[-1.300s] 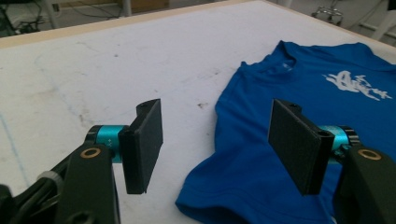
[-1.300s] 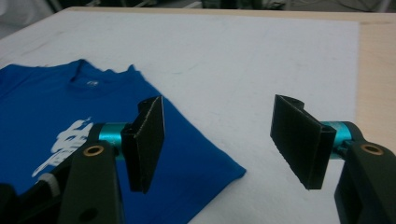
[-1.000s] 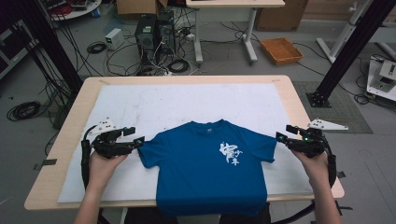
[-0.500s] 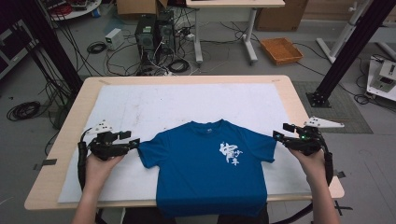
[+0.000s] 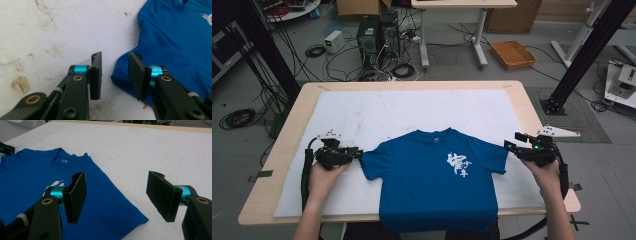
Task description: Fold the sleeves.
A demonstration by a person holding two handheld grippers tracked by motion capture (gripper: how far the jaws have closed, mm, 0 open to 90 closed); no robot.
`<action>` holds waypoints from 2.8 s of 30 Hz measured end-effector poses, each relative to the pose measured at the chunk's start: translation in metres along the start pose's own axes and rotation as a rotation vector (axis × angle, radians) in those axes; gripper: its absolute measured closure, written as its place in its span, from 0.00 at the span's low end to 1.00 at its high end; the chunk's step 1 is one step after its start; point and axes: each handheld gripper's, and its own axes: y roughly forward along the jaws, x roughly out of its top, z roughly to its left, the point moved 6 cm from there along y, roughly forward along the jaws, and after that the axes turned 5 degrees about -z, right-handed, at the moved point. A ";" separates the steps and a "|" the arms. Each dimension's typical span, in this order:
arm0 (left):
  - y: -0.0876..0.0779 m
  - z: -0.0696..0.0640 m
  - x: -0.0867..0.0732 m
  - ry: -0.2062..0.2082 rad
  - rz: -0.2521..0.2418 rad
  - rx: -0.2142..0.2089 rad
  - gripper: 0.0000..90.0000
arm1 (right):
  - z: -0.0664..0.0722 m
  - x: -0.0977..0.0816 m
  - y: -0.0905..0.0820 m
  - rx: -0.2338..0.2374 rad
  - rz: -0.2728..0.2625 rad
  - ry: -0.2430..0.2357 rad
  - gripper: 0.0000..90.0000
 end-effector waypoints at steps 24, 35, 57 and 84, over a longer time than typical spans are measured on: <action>-0.008 -0.065 0.040 -0.091 -0.162 -0.234 0.98 | -0.004 0.000 0.000 0.003 -0.001 0.012 0.36; 0.039 -0.126 0.061 -0.134 -0.129 -0.329 0.98 | -0.004 0.001 0.000 0.003 -0.003 0.008 0.37; 0.046 -0.132 0.054 0.103 -0.214 -0.268 0.49 | -0.010 -0.006 0.004 -0.006 0.031 0.029 0.40; -0.011 -0.063 0.017 0.084 -0.255 -0.174 0.47 | -0.043 -0.044 0.029 -0.117 0.232 0.090 0.80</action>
